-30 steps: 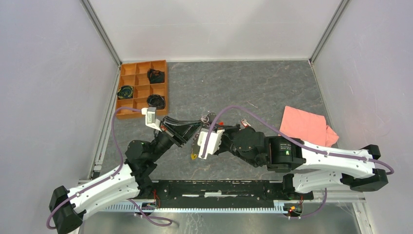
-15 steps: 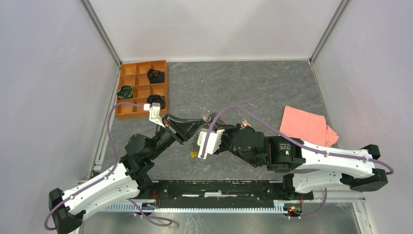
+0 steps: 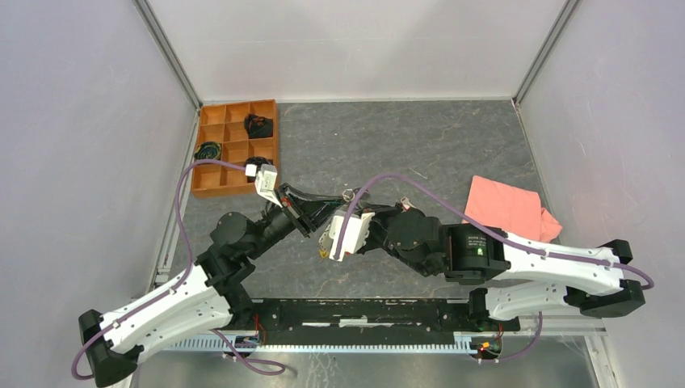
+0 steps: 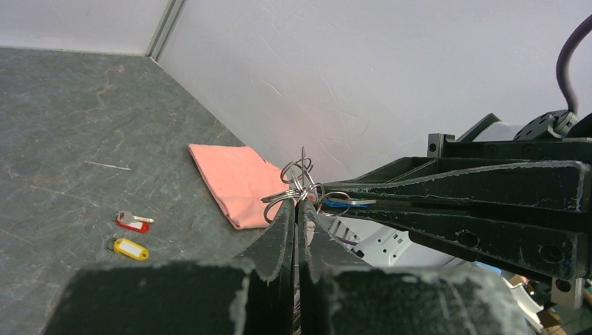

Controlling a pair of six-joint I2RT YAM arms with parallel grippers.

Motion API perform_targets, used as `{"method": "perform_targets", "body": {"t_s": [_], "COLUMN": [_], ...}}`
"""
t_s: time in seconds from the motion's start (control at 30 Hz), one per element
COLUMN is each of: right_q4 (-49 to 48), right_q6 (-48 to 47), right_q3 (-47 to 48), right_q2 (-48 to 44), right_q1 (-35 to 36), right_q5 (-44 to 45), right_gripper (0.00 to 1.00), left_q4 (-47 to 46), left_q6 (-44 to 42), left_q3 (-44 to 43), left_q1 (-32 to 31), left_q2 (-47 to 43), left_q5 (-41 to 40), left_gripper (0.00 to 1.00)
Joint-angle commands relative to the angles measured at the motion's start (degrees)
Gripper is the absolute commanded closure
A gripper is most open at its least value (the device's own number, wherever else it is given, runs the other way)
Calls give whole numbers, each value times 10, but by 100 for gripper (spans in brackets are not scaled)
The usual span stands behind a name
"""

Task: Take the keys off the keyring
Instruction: Remove the key from the keyring.

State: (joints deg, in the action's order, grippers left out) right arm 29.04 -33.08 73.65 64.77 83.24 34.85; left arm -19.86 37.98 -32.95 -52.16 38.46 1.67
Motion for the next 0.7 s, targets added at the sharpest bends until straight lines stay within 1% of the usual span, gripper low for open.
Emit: {"method": "perform_targets", "body": {"t_s": [0.0,0.27,0.67], "right_q4": [-19,-6,11], "right_q6": [10,11,13], "right_q3": [65,82,103], "right_q2": [-10,-7,-11], "right_q1": [0,-8,-24], "right_q5": [17,9,3], "right_gripper": [100,100,100], "left_q4": [57,81,126], "left_q6": [-63,-95,-143], "left_q3": [-19,-44,-69], "left_q1": [7,7,7], "left_q2": [16,42,62], "left_q5": [-7,65,119], "left_gripper": [98,98,98]}}
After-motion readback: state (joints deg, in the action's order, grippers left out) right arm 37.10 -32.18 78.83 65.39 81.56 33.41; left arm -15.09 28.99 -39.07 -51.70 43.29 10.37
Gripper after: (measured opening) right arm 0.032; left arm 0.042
